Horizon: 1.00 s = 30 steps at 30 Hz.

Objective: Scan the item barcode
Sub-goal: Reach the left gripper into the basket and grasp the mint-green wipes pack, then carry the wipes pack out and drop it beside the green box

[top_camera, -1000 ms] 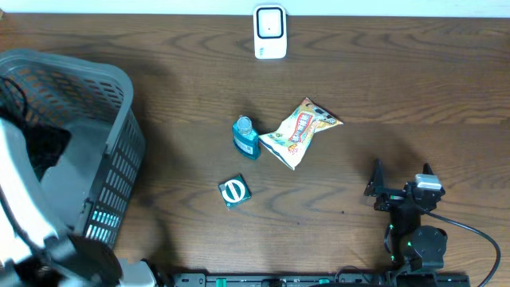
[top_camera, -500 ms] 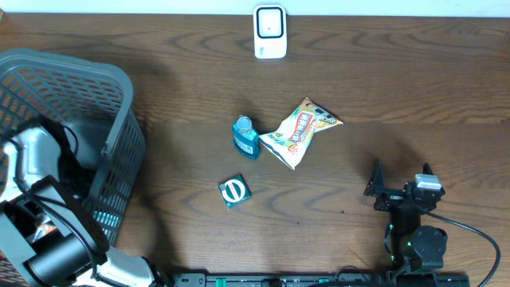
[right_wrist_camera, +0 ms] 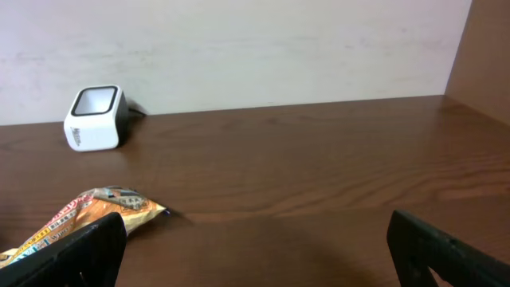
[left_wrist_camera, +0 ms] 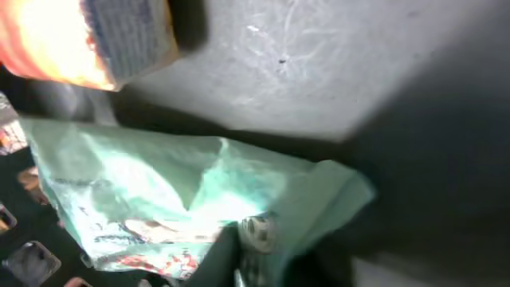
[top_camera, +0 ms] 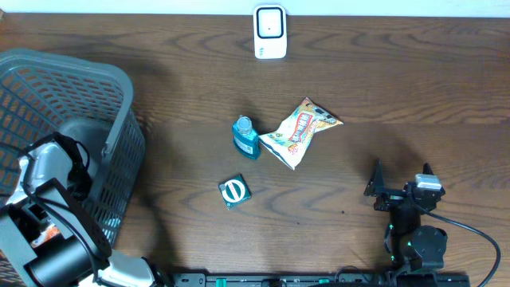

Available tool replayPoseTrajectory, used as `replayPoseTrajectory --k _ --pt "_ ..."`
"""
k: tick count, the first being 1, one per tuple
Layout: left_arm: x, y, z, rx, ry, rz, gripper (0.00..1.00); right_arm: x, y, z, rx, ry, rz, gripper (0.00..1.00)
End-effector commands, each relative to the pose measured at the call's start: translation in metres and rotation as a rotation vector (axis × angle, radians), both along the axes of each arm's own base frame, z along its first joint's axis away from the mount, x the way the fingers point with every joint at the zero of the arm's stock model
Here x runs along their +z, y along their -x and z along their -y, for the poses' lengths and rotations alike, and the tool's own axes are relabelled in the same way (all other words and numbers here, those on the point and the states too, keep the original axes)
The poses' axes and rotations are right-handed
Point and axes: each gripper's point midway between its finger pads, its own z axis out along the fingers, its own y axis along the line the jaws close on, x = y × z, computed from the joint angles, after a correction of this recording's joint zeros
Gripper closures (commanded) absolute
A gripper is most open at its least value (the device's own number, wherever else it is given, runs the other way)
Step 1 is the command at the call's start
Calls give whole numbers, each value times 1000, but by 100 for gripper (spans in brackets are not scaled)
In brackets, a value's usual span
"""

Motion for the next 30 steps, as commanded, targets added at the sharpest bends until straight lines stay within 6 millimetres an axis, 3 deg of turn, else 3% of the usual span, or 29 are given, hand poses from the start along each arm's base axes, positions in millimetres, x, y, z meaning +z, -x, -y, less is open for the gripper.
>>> replayPoseTrajectory --k 1,5,9,15,19,22,27,28,30 --pt "-9 5 5 18 21 -25 92 -1 0 -3 14 9 -2 1" --pt "1 -3 0 18 11 -8 93 -1 0 -3 14 9 -2 1" --pt "31 -24 -14 18 -22 46 93 -1 0 -3 14 9 -2 1" --pt "111 -65 -39 20 -119 213 93 -1 0 -3 14 9 -2 1" --pt "166 -87 -40 28 -152 390 93 -1 0 -3 14 9 -2 1" --pt "205 -102 -28 21 -137 561 93 -1 0 -3 14 9 -2 1" --pt "284 -121 11 -131 -148 892 93 -1 0 -3 14 9 -2 1" --pt "315 -122 31 -213 -178 1014 93 -1 0 -3 14 9 -2 1" --pt "348 -121 57 -317 -205 1157 93 -1 0 -3 14 9 -2 1"
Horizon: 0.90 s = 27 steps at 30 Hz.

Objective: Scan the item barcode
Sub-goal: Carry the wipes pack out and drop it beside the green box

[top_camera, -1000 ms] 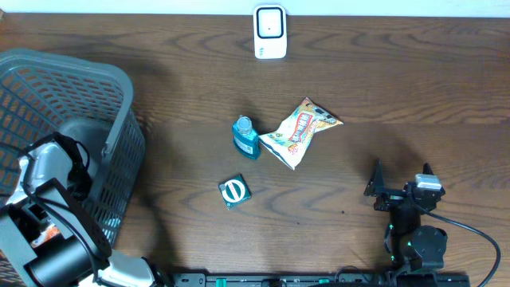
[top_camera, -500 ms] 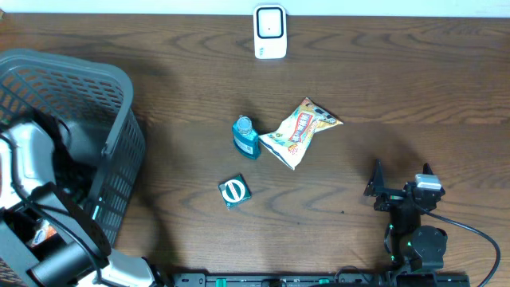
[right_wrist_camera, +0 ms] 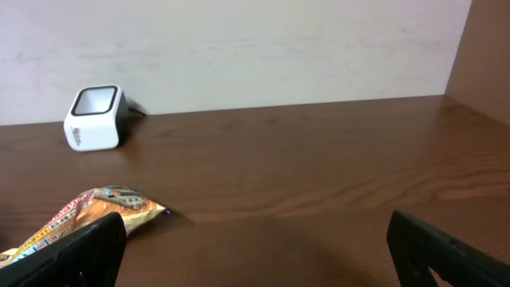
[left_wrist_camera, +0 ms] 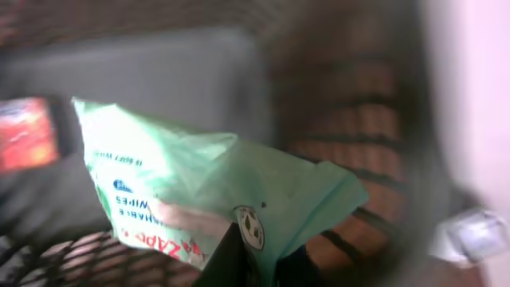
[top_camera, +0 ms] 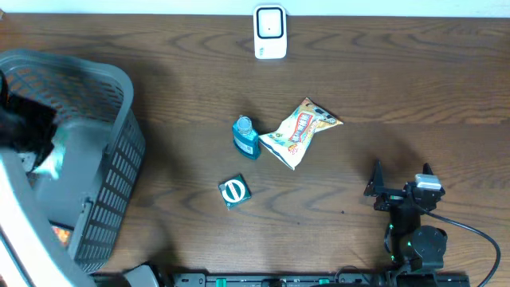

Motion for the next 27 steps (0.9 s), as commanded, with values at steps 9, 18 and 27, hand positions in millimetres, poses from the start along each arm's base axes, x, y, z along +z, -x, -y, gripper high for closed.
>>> replayPoseTrajectory --k 9,18,27 --pt "152 36 184 -728 -167 661 93 -1 0 -3 13 9 -2 1" --pt "72 47 309 -1194 5 440 93 -1 0 -3 13 9 -2 1" --pt "-69 51 394 -1211 -99 -29 93 -1 0 -3 13 9 -2 1"
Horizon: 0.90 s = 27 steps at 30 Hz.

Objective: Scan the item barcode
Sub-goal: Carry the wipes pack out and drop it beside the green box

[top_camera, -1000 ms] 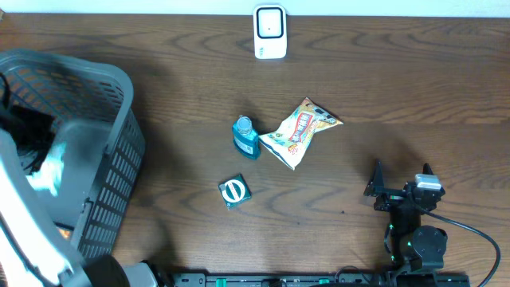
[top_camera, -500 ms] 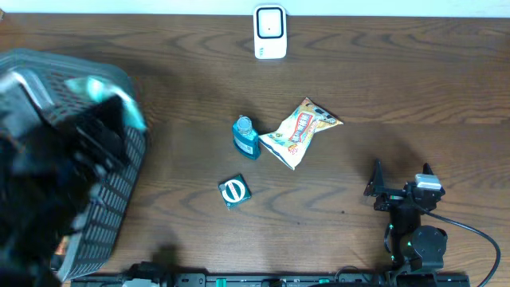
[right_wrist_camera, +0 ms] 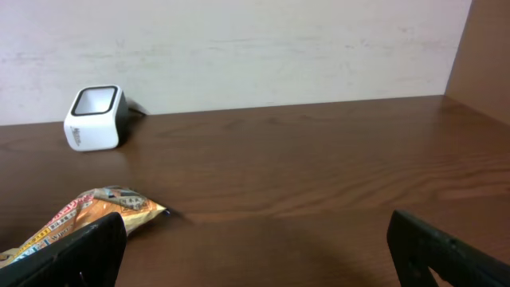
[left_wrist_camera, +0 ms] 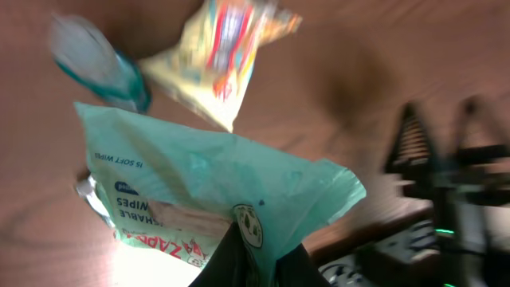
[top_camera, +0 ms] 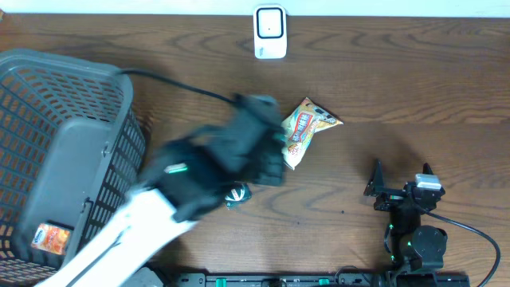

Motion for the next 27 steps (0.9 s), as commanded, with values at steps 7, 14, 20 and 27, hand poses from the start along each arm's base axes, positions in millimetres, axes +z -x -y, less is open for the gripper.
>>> replayPoseTrajectory --k 7,14,20,27 --pt "-96 -2 20 143 -351 -51 93 -1 0 -3 14 9 -2 1" --pt "-163 -4 49 143 -453 -101 93 -1 0 -3 14 9 -2 1" --pt "-195 -6 55 162 -500 -130 93 -1 0 -3 14 9 -2 1" --pt "-185 -6 54 163 -483 -123 43 -1 0 -3 14 9 -2 1"
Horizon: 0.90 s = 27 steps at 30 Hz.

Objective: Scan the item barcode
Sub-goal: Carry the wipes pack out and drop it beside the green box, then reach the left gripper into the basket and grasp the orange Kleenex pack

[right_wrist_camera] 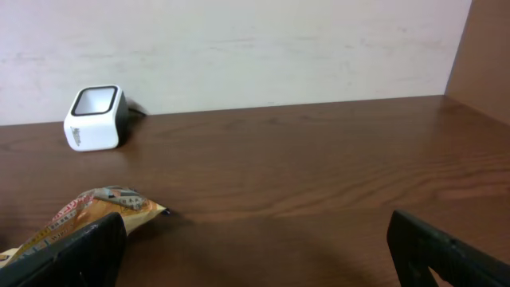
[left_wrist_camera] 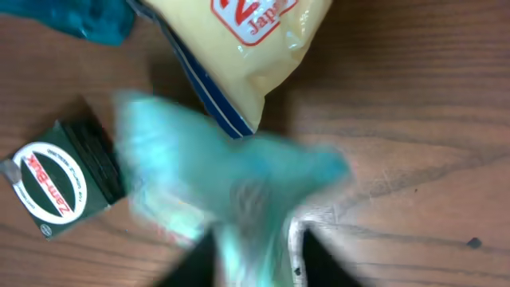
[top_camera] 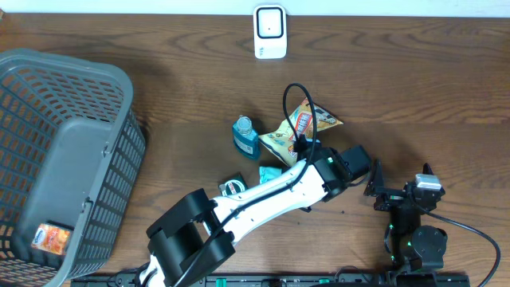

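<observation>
A pale green wipes packet (left_wrist_camera: 231,183) shows as a blur between the dark fingers (left_wrist_camera: 323,255) of my left gripper (left_wrist_camera: 259,257), which stand apart, open. In the overhead view the packet (top_camera: 269,174) lies low over the table between the yellow snack bag (top_camera: 301,127) and the round green tin (top_camera: 233,190), partly under my left arm. The white barcode scanner (top_camera: 270,32) stands at the far edge. My right gripper (right_wrist_camera: 267,263) rests open near the front right with nothing in it.
A blue bottle (top_camera: 245,137) lies beside the snack bag. The grey mesh basket (top_camera: 119,88) fills the left side and holds an orange packet (top_camera: 49,237). My left arm stretches across the front middle of the table.
My left gripper has come down low over the table by the snack bag and tin. Its fingers, then shut on the green packet, now stand apart. The right arm is unmoved.
My left gripper was inside the basket, shut on the green packet. Then it held the packet above the basket floor. Then it held it over the middle of the table. Now it is low by the snack bag, open, with the packet blurred between its fingers.
</observation>
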Available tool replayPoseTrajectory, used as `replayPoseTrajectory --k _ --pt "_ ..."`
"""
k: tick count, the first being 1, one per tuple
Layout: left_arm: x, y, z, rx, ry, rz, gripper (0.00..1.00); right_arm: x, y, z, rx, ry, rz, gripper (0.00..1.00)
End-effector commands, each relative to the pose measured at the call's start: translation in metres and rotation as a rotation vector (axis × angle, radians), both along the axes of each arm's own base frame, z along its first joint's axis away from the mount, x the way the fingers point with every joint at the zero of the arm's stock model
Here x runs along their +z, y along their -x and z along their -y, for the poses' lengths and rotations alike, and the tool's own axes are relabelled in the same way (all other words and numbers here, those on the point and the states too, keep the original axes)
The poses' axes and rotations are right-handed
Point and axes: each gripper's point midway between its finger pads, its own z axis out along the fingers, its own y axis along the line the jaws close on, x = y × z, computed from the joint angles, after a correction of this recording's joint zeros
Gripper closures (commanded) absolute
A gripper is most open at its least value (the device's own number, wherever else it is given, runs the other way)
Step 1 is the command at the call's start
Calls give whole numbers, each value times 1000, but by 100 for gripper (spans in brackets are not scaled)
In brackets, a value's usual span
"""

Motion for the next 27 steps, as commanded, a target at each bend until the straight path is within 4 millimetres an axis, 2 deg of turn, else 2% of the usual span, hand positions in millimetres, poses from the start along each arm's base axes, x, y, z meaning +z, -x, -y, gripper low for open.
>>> replayPoseTrajectory --k 1,3,7,9,11,13,14,15,16,18,19,20,21,24,27 --pt "20 -3 -5 15 18 43 37 -1 0 -3 13 9 -2 1" --pt "33 -3 -5 11 45 58 30 -1 0 -3 13 9 -2 1" --pt "78 -9 -4 -39 123 142 29 -1 0 -3 13 9 -2 1" --pt "119 -15 -10 -83 175 231 28 -1 0 -3 13 9 -2 1" --pt "155 -20 -19 -119 219 311 12 -1 0 -3 13 9 -2 1" --pt "194 -24 -34 -167 253 394 2 -1 0 -3 13 9 -2 1" --pt "212 -26 -42 -186 270 433 0 -1 0 -3 13 9 -2 1" --pt "246 -30 -61 -205 305 505 2 -1 0 -3 13 9 -2 1" --pt "263 -32 -72 -202 322 545 2 -1 0 -3 13 9 -2 1" --pt "305 -38 -109 -138 370 648 2 -1 0 -3 13 9 -2 1" --pt "318 -40 -124 -102 386 683 2 -1 0 -3 13 9 -2 1" --pt "336 -42 -148 -39 405 736 2 -1 0 -3 13 9 -2 1" --pt "355 -44 -181 49 412 802 2 -1 0 -3 13 9 -2 1" --pt "376 -39 -254 259 372 906 2 -1 0 -3 13 9 -2 1" --pt "373 -23 -323 500 266 939 2 -1 0 -3 13 9 -2 1"
